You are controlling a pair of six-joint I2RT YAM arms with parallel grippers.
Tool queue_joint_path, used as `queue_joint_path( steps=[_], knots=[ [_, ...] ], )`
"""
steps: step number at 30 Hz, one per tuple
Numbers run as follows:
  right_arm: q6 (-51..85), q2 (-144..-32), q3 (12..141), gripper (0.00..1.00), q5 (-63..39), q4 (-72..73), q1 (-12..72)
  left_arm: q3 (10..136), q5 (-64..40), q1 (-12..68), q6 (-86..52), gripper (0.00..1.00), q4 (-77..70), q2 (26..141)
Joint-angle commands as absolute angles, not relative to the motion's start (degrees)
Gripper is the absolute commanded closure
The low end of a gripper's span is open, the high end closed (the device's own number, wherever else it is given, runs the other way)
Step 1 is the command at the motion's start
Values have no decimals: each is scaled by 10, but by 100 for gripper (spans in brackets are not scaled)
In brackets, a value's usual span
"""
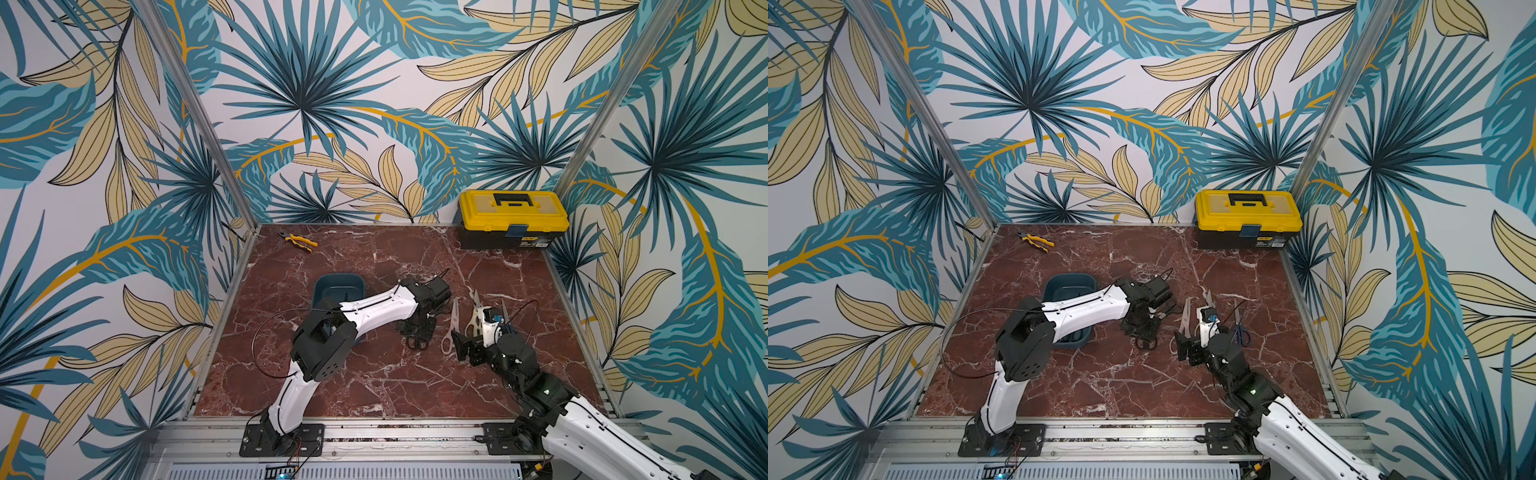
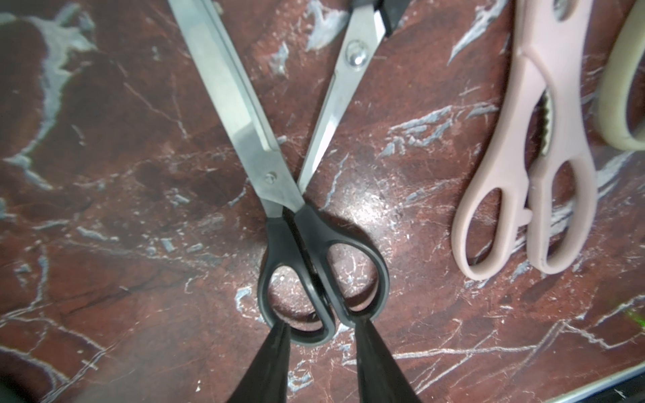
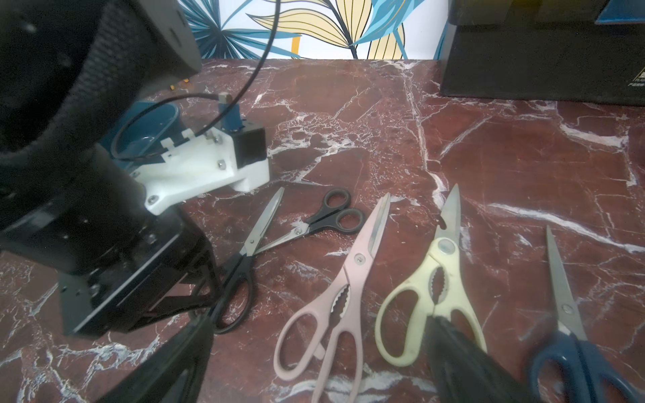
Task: Put the scissors into the storage box
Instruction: Pick up the scissors from the center of the board.
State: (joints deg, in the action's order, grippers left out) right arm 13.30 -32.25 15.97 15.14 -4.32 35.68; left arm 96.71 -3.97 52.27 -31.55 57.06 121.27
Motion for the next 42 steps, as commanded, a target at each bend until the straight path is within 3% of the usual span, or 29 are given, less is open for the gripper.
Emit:
queue_joint_path(
  steps=[1,12,14,16,21,29,42],
  knots=[
    [130,-316,159,0,152,-34,359,980,-50,525,-310,62,563,1239],
    [132,-314,159,1,159,-35,359,999,-27,522,-297,64,574,1286],
    [132,-313,159,1,159,-35,359,998,-17,519,-295,69,581,1289],
    [132,-314,160,0,157,-35,359,997,-6,515,-293,82,586,1289],
    [132,-315,160,0,158,-34,359,991,18,500,-286,84,600,1278],
    [130,-315,160,0,155,-35,359,989,37,492,-281,100,603,1244],
    [129,-323,161,0,147,-32,359,1001,95,458,-278,100,624,1094]
  ],
)
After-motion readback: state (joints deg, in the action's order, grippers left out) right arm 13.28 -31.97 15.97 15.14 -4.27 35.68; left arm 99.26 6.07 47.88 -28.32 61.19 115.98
